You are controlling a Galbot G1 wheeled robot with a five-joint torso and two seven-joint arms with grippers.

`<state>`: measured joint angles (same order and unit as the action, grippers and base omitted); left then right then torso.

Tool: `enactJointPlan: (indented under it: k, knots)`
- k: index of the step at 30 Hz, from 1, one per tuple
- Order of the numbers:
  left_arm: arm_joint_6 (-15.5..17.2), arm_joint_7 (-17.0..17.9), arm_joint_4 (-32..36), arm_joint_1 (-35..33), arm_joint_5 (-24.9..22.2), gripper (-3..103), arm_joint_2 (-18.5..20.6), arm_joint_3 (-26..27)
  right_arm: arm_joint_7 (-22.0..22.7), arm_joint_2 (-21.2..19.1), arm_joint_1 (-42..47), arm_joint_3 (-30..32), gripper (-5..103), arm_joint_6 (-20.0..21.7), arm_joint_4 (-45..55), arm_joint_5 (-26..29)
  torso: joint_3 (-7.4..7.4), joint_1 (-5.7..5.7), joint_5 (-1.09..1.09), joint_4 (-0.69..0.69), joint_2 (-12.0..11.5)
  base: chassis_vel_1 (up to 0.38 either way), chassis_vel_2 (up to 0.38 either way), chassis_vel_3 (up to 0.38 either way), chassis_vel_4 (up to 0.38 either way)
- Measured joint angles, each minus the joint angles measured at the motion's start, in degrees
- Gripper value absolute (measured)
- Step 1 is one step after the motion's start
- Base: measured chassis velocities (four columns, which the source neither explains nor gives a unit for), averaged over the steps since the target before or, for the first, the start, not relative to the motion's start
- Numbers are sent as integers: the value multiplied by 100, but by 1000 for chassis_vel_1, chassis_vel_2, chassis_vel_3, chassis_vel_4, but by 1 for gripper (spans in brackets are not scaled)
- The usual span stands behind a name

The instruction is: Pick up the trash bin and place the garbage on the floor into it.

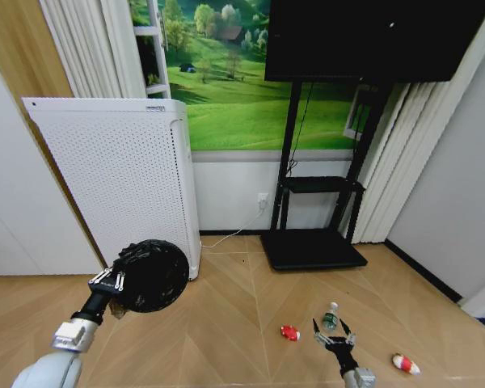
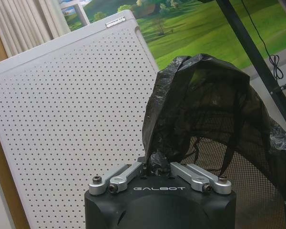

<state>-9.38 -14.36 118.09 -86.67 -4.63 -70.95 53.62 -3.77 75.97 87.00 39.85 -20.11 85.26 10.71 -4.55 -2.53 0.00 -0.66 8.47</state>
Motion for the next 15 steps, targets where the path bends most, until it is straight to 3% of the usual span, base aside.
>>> enactJointPlan:
  k: [6,10,15]
  knots:
    - [-19,16,-74,4,6,7,-50,-12,18,21,7,60,100,6,67,-331,0,0,-1,-2,0,-56,-49,54,43]
    - [-25,35,-78,20,24,7,-76,-47,-368,6,2,65,100,-120,-43,-400,0,0,0,-2,0,0,0,0,0]
    - [-26,43,-79,27,27,7,-77,-59,-417,4,-14,43,100,-120,-96,-401,0,0,0,-2,0,-18,36,21,-35]
